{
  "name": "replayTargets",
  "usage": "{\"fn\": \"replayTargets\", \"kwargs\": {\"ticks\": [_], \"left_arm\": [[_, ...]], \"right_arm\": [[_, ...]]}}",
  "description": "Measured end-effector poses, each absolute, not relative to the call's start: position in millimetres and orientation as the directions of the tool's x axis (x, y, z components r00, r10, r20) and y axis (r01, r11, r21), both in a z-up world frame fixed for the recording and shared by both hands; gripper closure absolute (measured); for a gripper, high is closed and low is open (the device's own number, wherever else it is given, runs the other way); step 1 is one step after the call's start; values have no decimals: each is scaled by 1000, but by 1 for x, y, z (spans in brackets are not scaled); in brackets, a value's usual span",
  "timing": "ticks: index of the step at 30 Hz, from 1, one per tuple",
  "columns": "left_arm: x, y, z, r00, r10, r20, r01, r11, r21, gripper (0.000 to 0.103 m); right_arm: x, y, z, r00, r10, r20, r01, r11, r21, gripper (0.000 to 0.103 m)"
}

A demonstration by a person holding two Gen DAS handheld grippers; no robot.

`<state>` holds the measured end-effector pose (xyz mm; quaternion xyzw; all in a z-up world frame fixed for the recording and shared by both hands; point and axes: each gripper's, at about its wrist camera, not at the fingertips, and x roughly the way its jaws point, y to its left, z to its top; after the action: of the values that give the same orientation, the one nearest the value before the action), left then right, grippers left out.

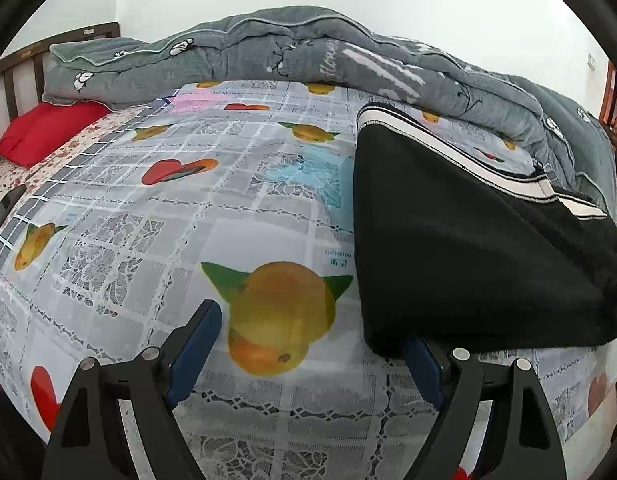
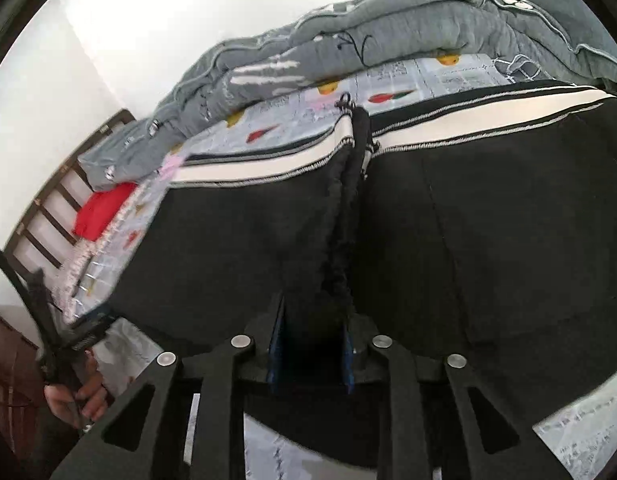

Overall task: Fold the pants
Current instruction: 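Pinch the middle of the folded pants with the right gripper and press it flat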

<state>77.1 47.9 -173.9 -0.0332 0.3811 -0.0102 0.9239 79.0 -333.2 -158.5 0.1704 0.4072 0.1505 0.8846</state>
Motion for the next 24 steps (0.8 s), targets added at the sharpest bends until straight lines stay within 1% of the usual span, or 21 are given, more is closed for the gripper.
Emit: {"fn": "replayTargets", "kwargs": {"ticks": [1,3,5,8,10,13,15,17,20,21,24], "left_arm": [[76,49,-174,708,-48,-705,-6,997,-74,17],[76,49,-174,708,-52,-704,-9,997,-82,17],[76,48,-175,710,-45,-702,-20,996,-85,17],[76,47,-175,713,-39,-700,-30,996,-86,17],[76,46,-175,712,-35,-701,-31,996,-82,17],[76,45,-174,708,-34,-705,-30,997,-78,17],[77,44,-174,706,-32,-708,-32,997,-77,17],[77,45,-174,706,-32,-708,-33,996,-78,17],[77,45,-175,705,-30,-709,-33,997,-75,17],[77,45,-175,706,-30,-708,-33,997,-75,17],[77,45,-175,706,-28,-708,-35,997,-74,17]], "right_arm": [[73,-337,-153,635,399,-662,-123,898,423,66],[63,-341,-146,649,381,-658,-134,909,394,64],[53,-341,-143,654,335,-679,-140,935,327,62],[37,-335,-149,646,263,-716,-141,964,227,62],[30,-333,-152,664,237,-709,-136,971,198,62],[33,-332,-152,683,236,-691,-123,970,210,62],[44,-327,-154,694,204,-690,-94,977,194,62],[49,-316,-156,706,159,-690,-89,987,136,62],[45,-299,-154,718,71,-692,-98,995,0,62],[41,-297,-152,725,69,-685,-108,994,-15,62],[32,-299,-150,719,94,-689,-124,992,7,62]]}}
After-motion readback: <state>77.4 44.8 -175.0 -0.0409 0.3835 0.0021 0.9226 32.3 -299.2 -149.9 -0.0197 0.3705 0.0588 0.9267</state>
